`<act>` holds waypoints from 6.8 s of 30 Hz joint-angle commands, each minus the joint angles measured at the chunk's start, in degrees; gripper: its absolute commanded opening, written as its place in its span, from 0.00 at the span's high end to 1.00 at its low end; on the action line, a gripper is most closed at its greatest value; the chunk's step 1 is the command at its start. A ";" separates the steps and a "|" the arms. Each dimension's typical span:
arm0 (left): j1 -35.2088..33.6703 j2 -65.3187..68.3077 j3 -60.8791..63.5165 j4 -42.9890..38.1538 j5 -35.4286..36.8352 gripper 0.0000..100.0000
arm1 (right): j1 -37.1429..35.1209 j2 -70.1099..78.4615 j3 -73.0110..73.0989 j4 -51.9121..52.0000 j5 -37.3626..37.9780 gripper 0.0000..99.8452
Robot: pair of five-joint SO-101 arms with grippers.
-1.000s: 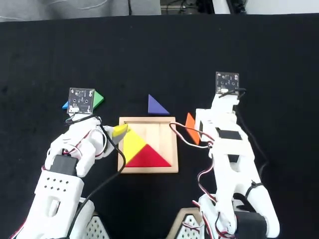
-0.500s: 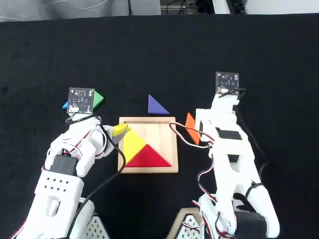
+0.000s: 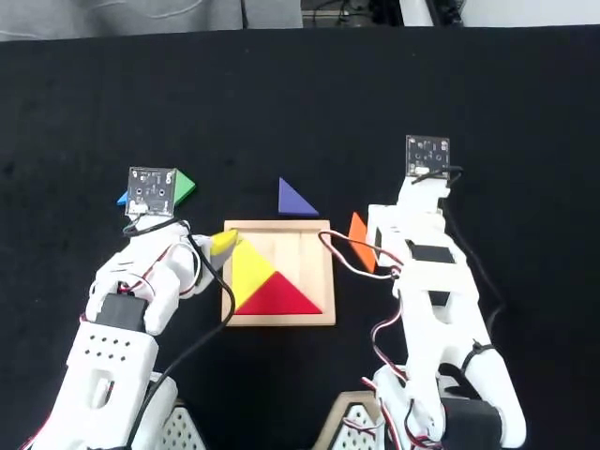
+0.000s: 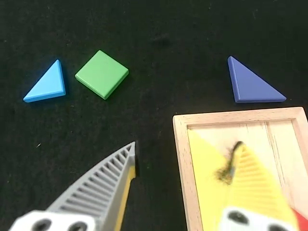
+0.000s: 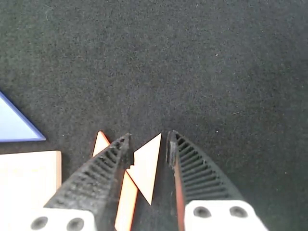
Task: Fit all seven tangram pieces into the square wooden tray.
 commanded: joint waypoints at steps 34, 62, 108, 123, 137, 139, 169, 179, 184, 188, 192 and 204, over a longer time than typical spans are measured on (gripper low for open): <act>-0.57 -1.05 -0.92 -0.79 0.00 0.75 | -0.97 -2.42 -0.66 -1.32 -0.18 0.87; -12.18 -1.05 3.65 -9.41 3.34 0.75 | -11.96 10.68 -10.51 13.98 19.96 0.79; -9.71 -0.97 3.74 -9.58 3.25 0.75 | -9.85 22.46 -22.20 26.11 26.64 0.79; -9.63 -0.97 3.74 -9.76 3.25 0.75 | -7.82 16.48 -21.14 26.90 27.08 0.79; -9.63 -0.97 3.74 -9.85 3.25 0.75 | -13.63 19.12 -18.42 24.35 38.77 0.77; -9.63 -0.97 3.74 -9.85 3.25 0.75 | -13.54 22.64 -21.41 25.58 38.77 0.77; -9.63 -0.97 3.82 -9.49 3.25 0.75 | -12.92 37.41 -37.58 36.22 41.14 0.88; -9.63 -0.97 3.82 -9.76 3.25 0.75 | -7.82 38.11 -40.31 38.59 38.42 0.97; -9.63 -0.97 3.82 -9.76 3.25 0.75 | -6.86 38.11 -43.12 44.75 33.93 0.97; -9.63 -0.97 3.82 -9.76 3.25 0.75 | -6.95 38.02 -43.21 47.91 29.63 0.98; -9.63 -0.97 3.82 -9.76 3.25 0.75 | -6.77 34.68 -42.33 50.46 25.23 0.99; -8.66 -0.97 3.82 -9.49 3.25 0.75 | -11.52 18.86 -25.45 45.01 16.88 0.77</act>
